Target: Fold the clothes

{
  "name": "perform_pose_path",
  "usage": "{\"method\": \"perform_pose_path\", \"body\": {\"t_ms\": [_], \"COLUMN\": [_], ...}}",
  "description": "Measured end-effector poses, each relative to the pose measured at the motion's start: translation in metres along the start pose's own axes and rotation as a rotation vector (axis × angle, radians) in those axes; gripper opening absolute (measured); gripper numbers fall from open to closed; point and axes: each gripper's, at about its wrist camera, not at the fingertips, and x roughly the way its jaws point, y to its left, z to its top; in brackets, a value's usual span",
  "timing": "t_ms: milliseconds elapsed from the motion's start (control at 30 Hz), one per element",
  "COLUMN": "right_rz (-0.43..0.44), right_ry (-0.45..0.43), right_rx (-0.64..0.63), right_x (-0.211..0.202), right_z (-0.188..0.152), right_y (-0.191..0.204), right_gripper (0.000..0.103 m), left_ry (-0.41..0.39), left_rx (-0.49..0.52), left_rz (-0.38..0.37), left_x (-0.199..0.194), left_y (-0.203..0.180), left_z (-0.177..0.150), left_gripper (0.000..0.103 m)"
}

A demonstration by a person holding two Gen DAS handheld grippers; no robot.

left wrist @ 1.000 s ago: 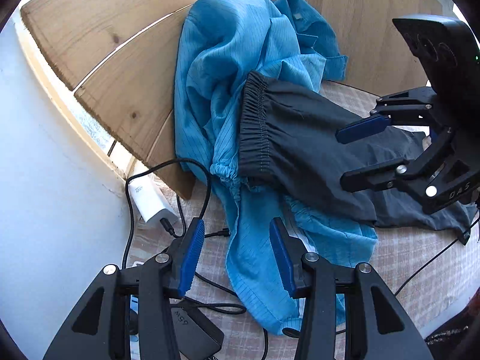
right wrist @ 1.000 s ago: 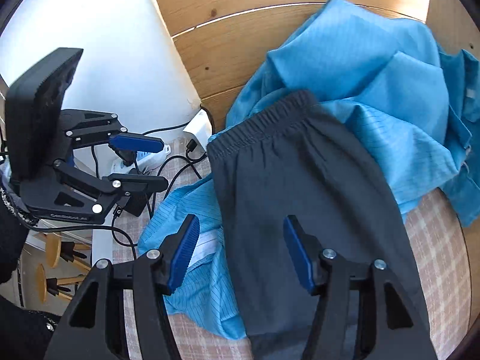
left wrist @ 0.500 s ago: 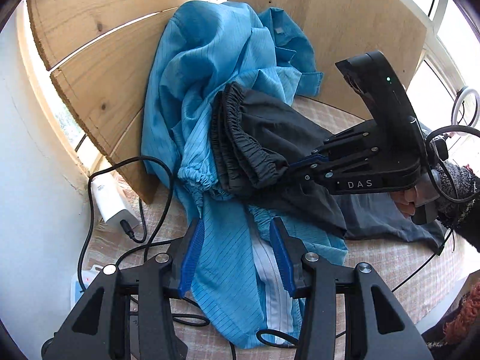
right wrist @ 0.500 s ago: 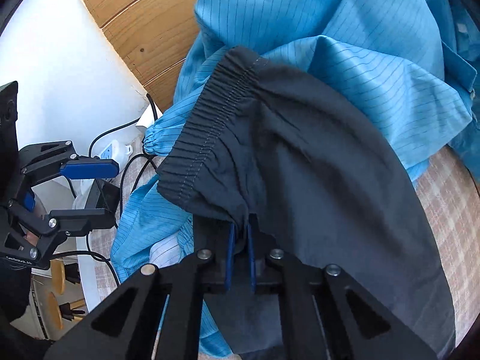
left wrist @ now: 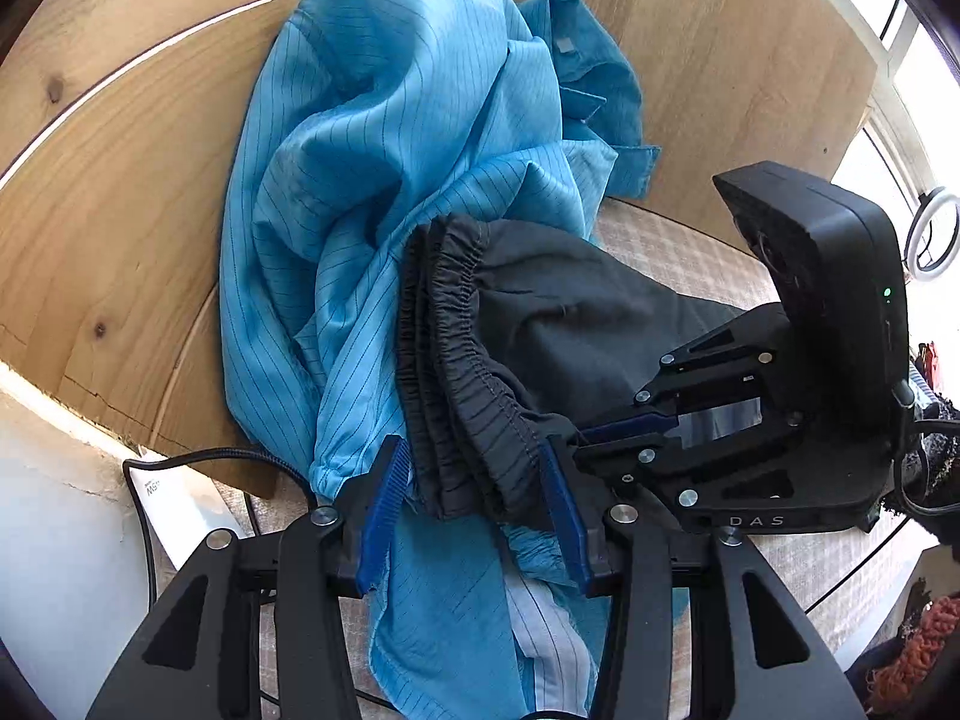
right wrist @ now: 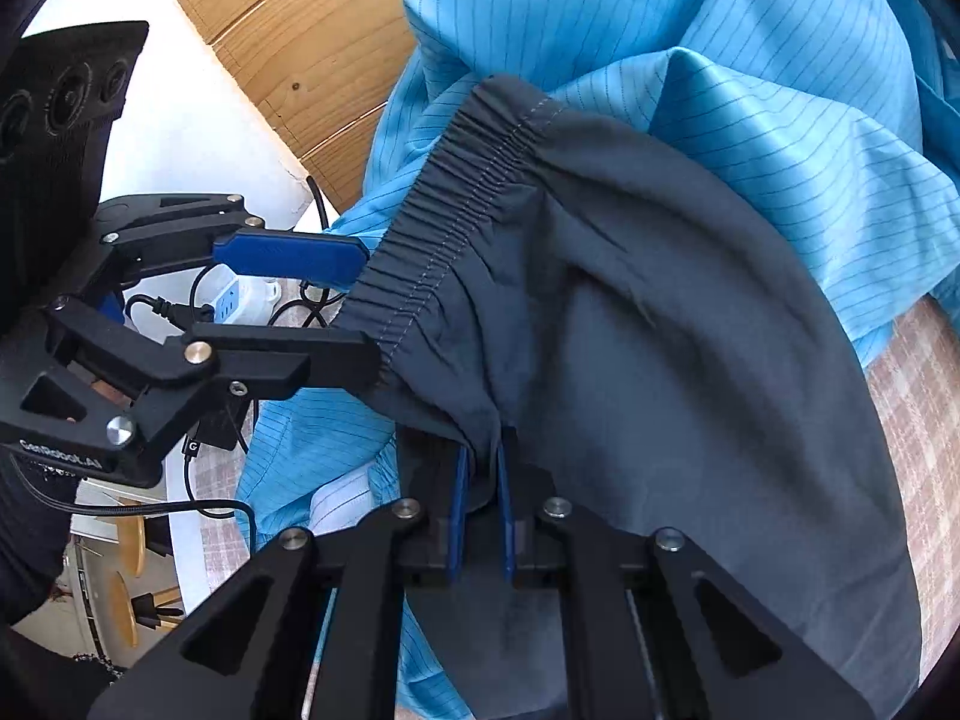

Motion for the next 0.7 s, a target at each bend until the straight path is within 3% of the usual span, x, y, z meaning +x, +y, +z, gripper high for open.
{"method": "perform_pose_path", "body": {"t_ms": [400,700], "right_rz": [-0.008,-0.001], "right_ry": [0.000,-0.010], "right_rx": [-0.019,-0.005], "right_x": [0.013,0.021], "right_z": [-0.004,-0.007], "right_y": [0.009,0.012], "right_gripper": [0.009,0.009], "left_ry": [0.094,0.110], "left_rx": [0.048,-0.006], "left_rz": [0.035,-0.054], "left_x": [0.033,0.050], "left_y": [-0.001,0.012], "left_z": [0.013,0.026], "left_gripper": [0.050,0.047]}}
